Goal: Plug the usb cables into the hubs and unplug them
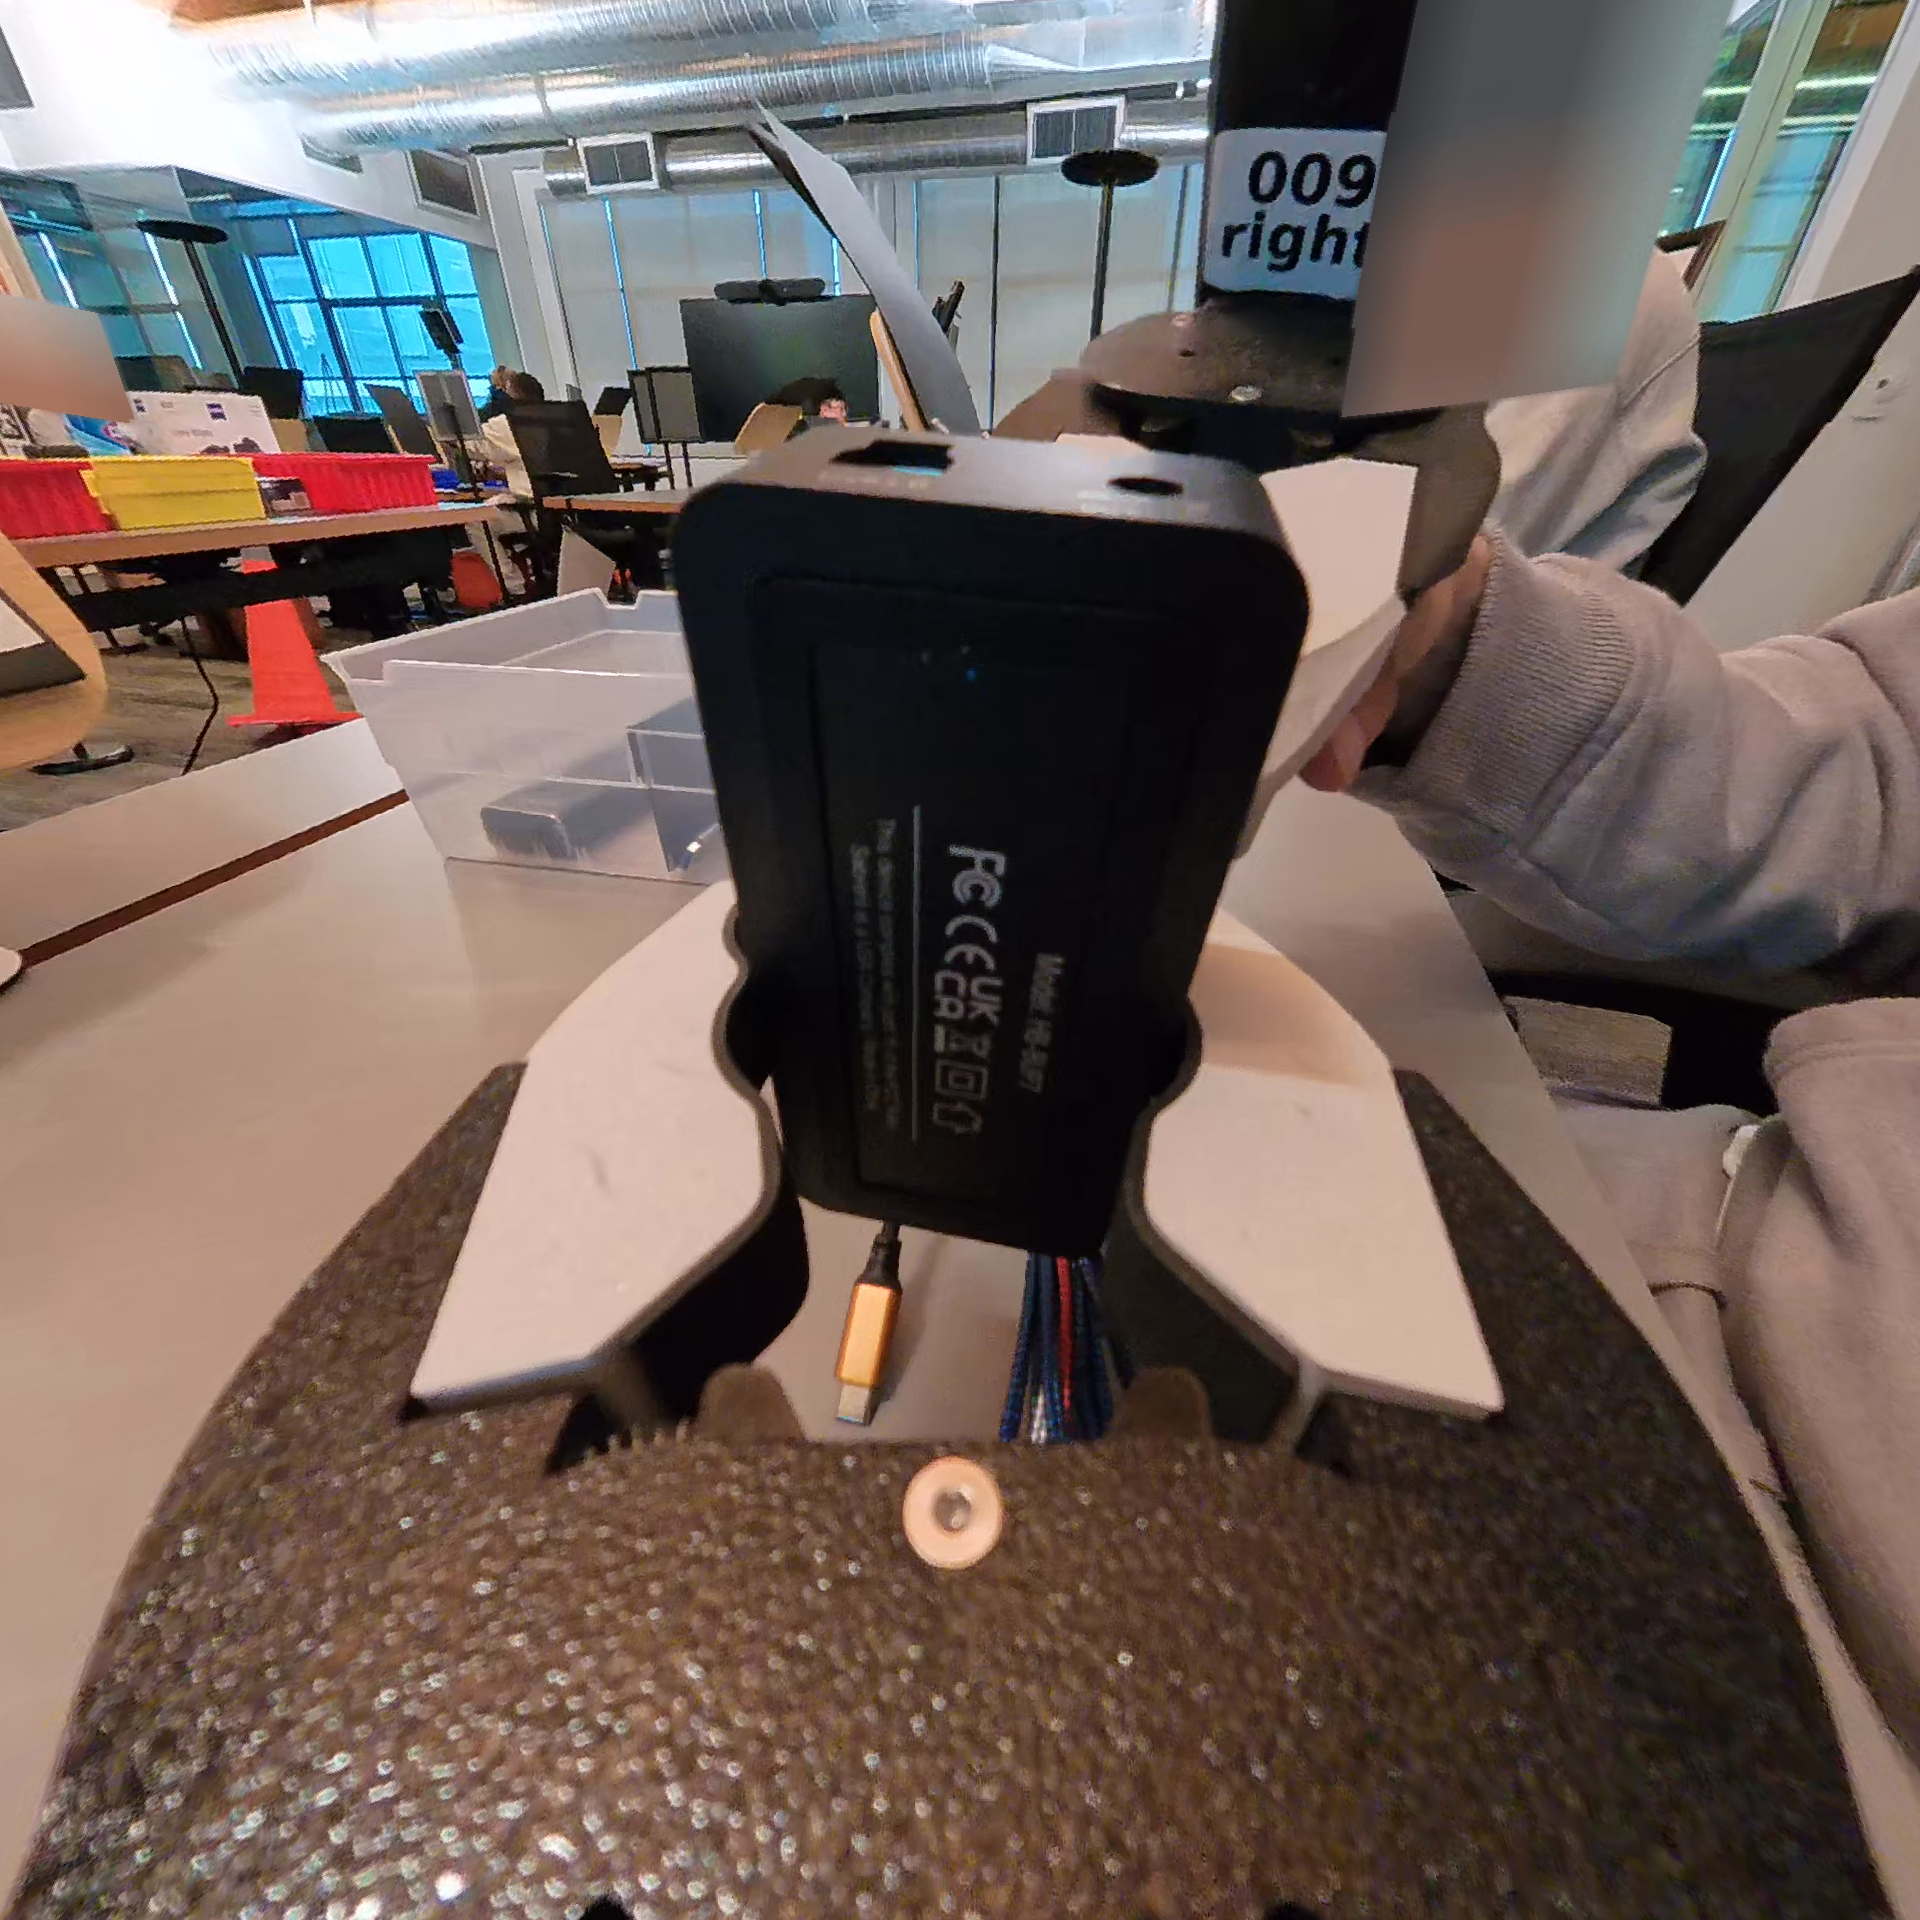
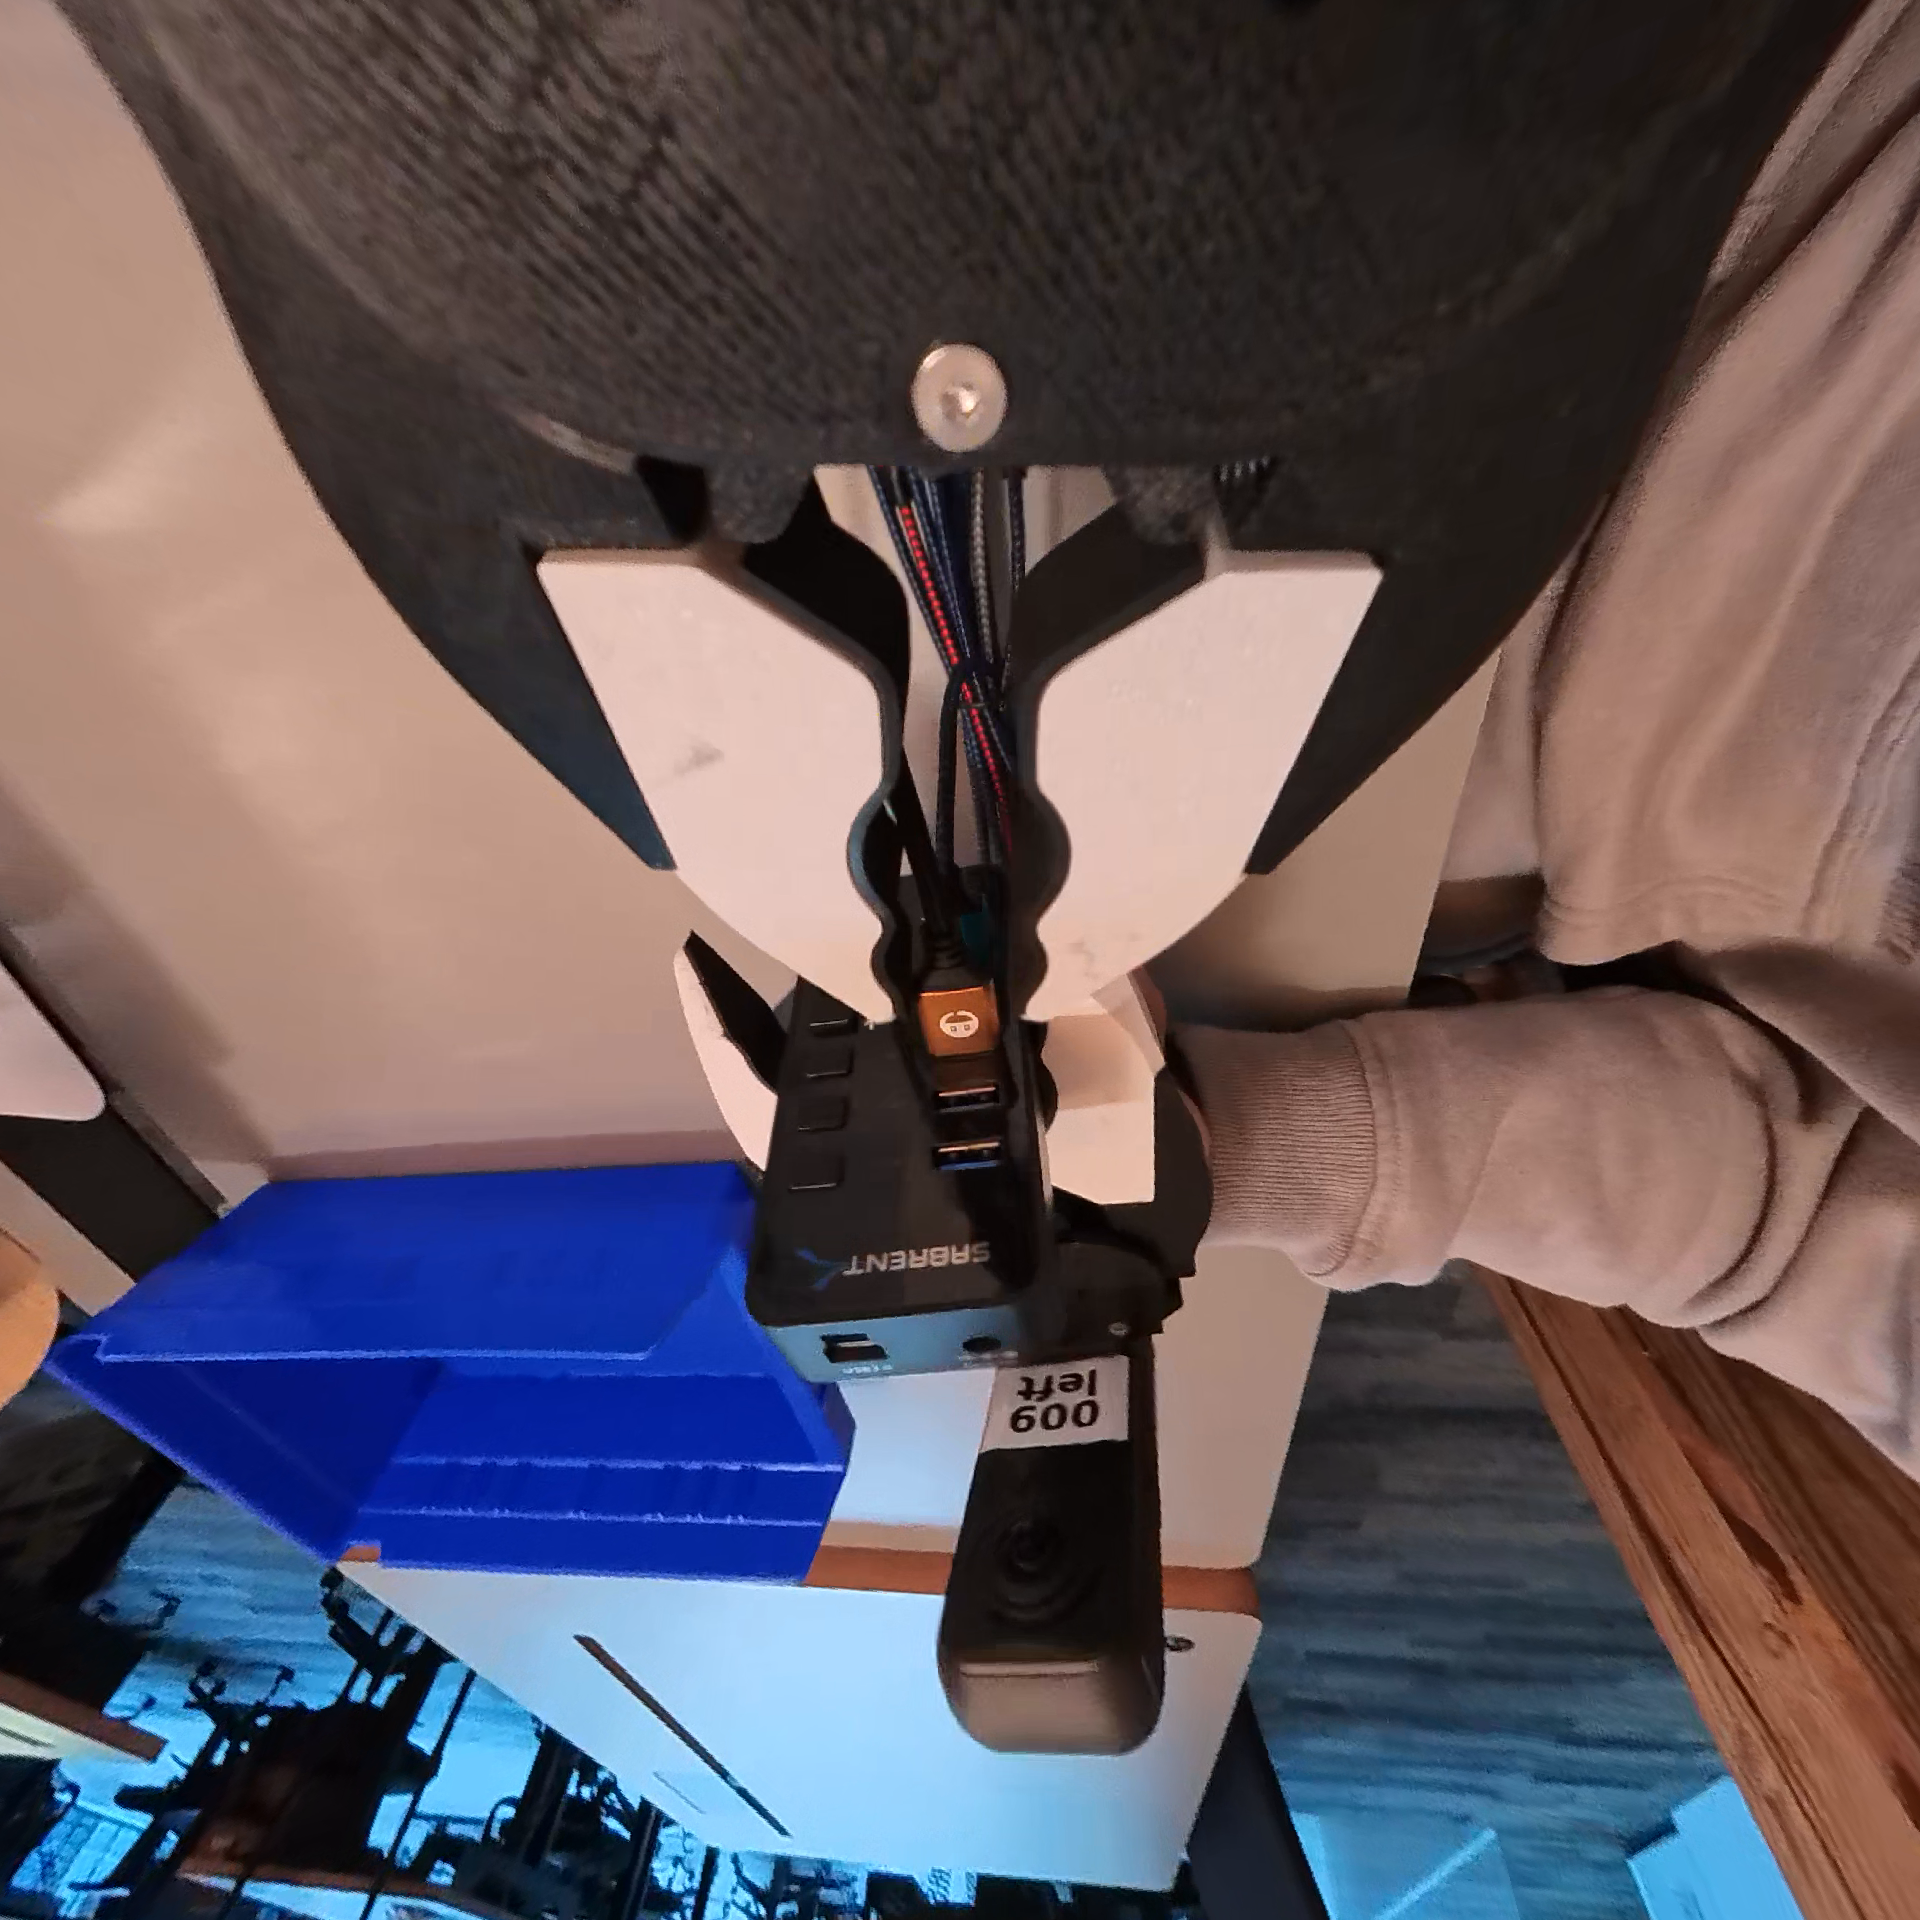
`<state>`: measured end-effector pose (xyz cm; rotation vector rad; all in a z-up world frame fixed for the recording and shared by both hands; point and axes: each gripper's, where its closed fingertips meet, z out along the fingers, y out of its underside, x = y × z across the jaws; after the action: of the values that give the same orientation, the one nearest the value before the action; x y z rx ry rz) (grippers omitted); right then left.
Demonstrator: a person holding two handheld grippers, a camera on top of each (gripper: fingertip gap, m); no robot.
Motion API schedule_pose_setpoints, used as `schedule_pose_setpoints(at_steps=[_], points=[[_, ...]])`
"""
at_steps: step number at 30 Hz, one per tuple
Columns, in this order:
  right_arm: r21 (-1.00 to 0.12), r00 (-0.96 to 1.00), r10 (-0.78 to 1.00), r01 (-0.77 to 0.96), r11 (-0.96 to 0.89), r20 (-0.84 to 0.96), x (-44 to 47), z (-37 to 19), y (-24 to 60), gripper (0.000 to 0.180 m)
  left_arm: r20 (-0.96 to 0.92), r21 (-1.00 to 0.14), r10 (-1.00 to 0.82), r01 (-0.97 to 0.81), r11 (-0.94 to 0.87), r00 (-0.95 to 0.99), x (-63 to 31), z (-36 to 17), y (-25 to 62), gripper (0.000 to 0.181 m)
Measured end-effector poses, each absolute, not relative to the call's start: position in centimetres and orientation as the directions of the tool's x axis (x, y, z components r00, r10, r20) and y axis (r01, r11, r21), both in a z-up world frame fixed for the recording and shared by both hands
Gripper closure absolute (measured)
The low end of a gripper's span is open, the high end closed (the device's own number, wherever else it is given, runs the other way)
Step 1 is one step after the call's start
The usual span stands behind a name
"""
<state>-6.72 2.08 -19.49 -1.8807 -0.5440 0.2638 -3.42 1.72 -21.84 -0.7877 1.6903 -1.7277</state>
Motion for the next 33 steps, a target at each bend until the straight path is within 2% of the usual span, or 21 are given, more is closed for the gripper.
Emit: schedule_pose_setpoints(at_steps=[4, 5, 15, 16, 17, 19, 20, 21, 22, 23, 24, 28, 33], points=[[-0.923, 0.852, 0.522, 0.241, -0.299, 0.054, -7.3, -20.1, 2.0, 0.157, -0.004, -0.999, -0.748, 0.029, -0.020, -0.664, -3.6, -21.6, 1.4, 0.108], [-0.928, 0.857, 0.509, 0.252, -0.276, 0.081, -7.2, -19.9, 2.2, 0.164, -0.011, -0.999, -0.742, 0.033, -0.015, -0.671, -3.7, -21.6, 1.2, 0.108], [-0.974, 0.866, 0.498, 0.150, -0.172, 0.046, -8.1, -18.2, 2.6, 0.163, 0.010, -0.994, -0.714, 0.069, -0.081, -0.700, -4.4, -20.6, 1.1, 0.108], [-0.979, 0.871, 0.491, 0.128, -0.158, 0.035, -8.0, -17.9, 2.7, 0.166, 0.011, -0.995, -0.711, 0.065, -0.079, -0.703, -4.4, -20.7, 1.0, 0.108], [-0.979, 0.859, 0.512, 0.119, -0.167, 0.017, -8.3, -18.0, 2.5, 0.180, 0.011, -0.995, -0.707, 0.065, -0.081, -0.707, -4.4, -20.7, 0.8, 0.108], [-0.974, 0.838, 0.544, 0.080, -0.210, -0.049, -8.7, -18.2, 2.2, 0.180, 0.015, -0.992, -0.701, 0.075, -0.097, -0.713, -4.5, -20.5, 0.7, 0.109], [-0.975, 0.845, 0.533, 0.072, -0.210, -0.052, -8.6, -18.2, 2.3, 0.174, 0.025, -0.992, -0.700, 0.069, -0.106, -0.714, -4.5, -20.5, 0.8, 0.109], [-0.976, 0.859, 0.510, 0.076, -0.205, -0.040, -8.3, -18.1, 2.4, 0.153, 0.027, -0.992, -0.703, 0.070, -0.109, -0.711, -4.5, -20.5, 0.9, 0.108], [-0.974, 0.876, 0.482, 0.092, -0.207, -0.020, -7.8, -18.3, 2.6, 0.139, 0.025, -0.992, -0.705, 0.071, -0.106, -0.708, -4.5, -20.5, 1.1, 0.108], [-0.968, 0.883, 0.469, 0.118, -0.222, 0.001, -7.6, -18.6, 2.5, 0.139, 0.025, -0.992, -0.707, 0.073, -0.108, -0.707, -4.6, -20.5, 1.2, 0.108], [-0.962, 0.878, 0.479, 0.140, -0.235, 0.011, -7.7, -18.9, 2.4, 0.140, 0.026, -0.991, -0.709, 0.075, -0.110, -0.705, -4.6, -20.4, 1.3, 0.109], [-0.965, 0.873, 0.487, 0.158, -0.211, 0.036, -8.1, -18.9, 2.5, 0.163, 0.021, -0.992, -0.703, 0.073, -0.103, -0.710, -4.6, -20.5, 1.0, 0.108], [-0.972, 0.875, 0.483, 0.107, -0.208, -0.007, -8.2, -18.6, 2.6, 0.163, 0.030, -0.987, -0.701, 0.090, -0.133, -0.712, -4.7, -20.1, 1.1, 0.109]])
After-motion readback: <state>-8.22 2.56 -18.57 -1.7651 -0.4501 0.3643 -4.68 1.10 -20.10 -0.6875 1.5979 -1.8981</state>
